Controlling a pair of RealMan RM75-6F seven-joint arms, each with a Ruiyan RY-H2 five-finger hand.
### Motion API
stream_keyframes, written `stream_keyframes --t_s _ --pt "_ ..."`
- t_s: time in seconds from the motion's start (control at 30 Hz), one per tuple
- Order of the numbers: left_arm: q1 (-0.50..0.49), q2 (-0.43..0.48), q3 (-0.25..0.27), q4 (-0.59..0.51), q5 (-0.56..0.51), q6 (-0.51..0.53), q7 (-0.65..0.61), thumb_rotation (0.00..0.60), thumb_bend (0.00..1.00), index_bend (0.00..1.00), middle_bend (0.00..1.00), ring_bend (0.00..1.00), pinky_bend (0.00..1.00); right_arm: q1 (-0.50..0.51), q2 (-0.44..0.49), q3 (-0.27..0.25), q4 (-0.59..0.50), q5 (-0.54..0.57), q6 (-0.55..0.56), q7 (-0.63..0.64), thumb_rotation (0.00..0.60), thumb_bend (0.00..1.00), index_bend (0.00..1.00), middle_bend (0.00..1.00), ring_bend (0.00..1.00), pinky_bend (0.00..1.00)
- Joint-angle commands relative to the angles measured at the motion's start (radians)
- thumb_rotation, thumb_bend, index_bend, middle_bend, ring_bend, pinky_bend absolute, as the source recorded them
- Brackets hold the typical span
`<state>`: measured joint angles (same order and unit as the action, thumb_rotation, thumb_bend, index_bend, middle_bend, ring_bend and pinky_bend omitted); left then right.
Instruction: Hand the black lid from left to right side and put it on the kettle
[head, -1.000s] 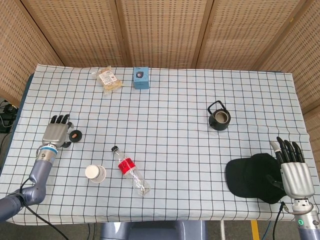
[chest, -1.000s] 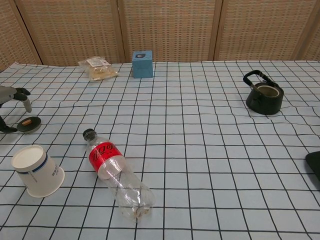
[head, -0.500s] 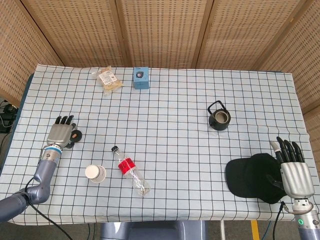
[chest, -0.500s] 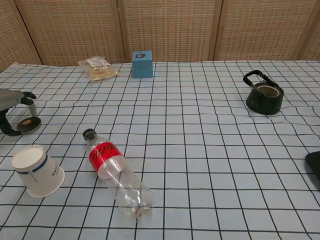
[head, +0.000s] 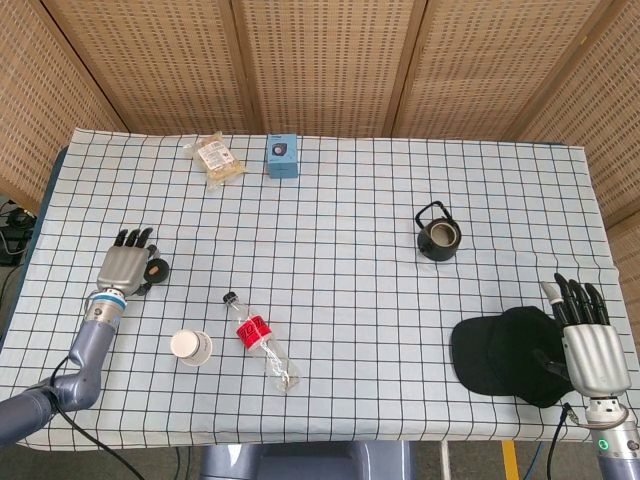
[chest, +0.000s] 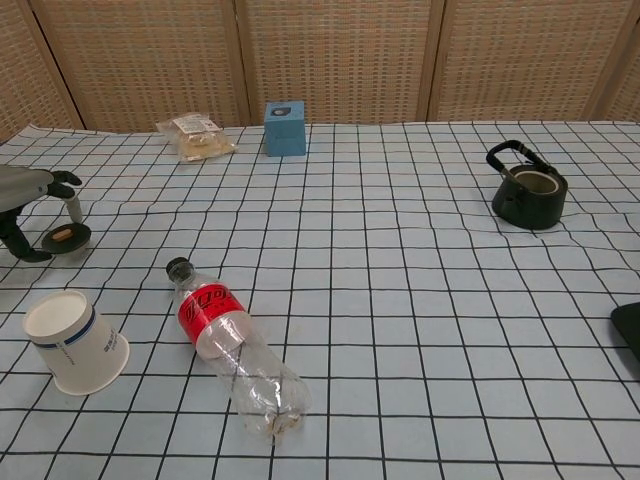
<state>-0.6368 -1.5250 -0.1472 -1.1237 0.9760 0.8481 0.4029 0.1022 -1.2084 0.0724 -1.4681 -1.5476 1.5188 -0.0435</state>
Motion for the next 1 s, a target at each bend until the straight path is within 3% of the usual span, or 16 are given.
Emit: stream_keyframes --t_s 0.03,0.23,0.5,0.73,1.0 --pt "-0.004 0.041 -0.016 -0.07 0.033 0.039 -0.012 0.6 0.34 0.44 0.0 0.0 0.0 0.001 0.001 0.002 0.0 0.004 -0.002 0.0 0.6 0.14 0.08 0.0 0.0 0.0" --pt "-0.051 0.081 -0.052 -0.176 0.018 0.047 0.044 0.6 0.34 0.44 0.0 0.0 0.0 -0.001 0.01 0.008 -0.007 0.017 -0.003 0.004 0.6 0.14 0.08 0.0 0.0 0.0" --pt "-0.193 0.027 -0.108 -0.214 -0.103 0.006 0.206 0.6 0.34 0.44 0.0 0.0 0.0 -0.008 0.036 0.025 -0.022 0.039 0.008 0.032 0.6 0.14 0.08 0.0 0.0 0.0" --pt "-0.377 -0.13 -0.148 -0.11 -0.242 -0.049 0.344 0.6 0.34 0.45 0.0 0.0 0.0 -0.004 0.044 0.045 -0.001 0.085 -0.016 0.066 0.6 0.14 0.08 0.0 0.0 0.0" --pt "-0.52 -0.278 -0.173 0.053 -0.345 -0.093 0.411 0.6 0.34 0.44 0.0 0.0 0.0 -0.001 0.047 0.056 0.019 0.113 -0.037 0.094 0.6 0.14 0.08 0.0 0.0 0.0"
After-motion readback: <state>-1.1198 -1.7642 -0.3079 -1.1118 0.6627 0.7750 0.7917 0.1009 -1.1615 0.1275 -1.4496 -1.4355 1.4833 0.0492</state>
